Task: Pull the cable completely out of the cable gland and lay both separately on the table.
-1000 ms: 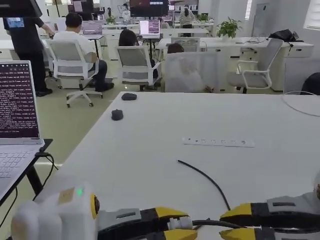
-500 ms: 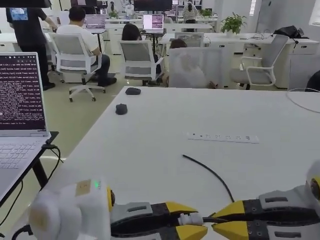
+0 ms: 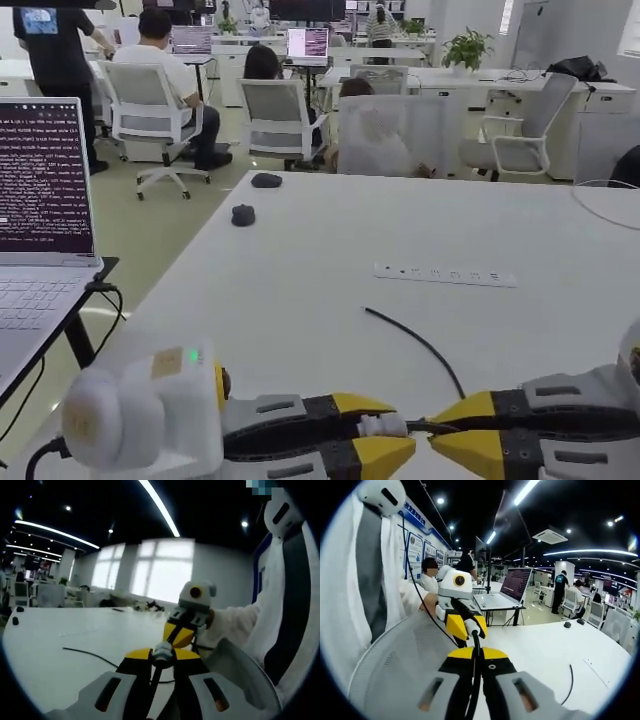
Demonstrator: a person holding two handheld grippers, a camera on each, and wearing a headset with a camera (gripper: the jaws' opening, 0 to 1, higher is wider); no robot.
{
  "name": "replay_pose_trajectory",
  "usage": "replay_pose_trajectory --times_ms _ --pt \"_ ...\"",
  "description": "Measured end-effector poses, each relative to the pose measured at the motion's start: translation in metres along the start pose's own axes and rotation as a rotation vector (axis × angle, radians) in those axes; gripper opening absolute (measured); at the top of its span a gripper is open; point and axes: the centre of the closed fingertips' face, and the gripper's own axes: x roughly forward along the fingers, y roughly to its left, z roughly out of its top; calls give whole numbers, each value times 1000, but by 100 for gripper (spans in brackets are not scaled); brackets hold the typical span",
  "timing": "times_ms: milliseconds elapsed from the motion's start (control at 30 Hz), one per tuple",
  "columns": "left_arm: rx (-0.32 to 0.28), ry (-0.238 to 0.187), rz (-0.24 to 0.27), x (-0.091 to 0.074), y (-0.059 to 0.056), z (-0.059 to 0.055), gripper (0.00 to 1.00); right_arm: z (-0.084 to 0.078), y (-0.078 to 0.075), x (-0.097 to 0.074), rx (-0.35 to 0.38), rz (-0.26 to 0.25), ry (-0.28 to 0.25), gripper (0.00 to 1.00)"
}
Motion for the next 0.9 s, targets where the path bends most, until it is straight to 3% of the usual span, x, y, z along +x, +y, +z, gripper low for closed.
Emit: replay_pose_trajectory --times_ms 300,500,700,900 --pt "-15 -19 46 -5 11 4 16 -10 -16 -16 4 -24 28 3" --pt "-24 -35 95 -9 22 7 16 -27 -32 -36 25 -60 81 3" --pt "-24 -46 123 -12 28 10 16 -50 -46 -50 49 -98 141 3" --pt "-12 -71 141 -15 31 15 16 -66 -55 -60 76 -120 168 3"
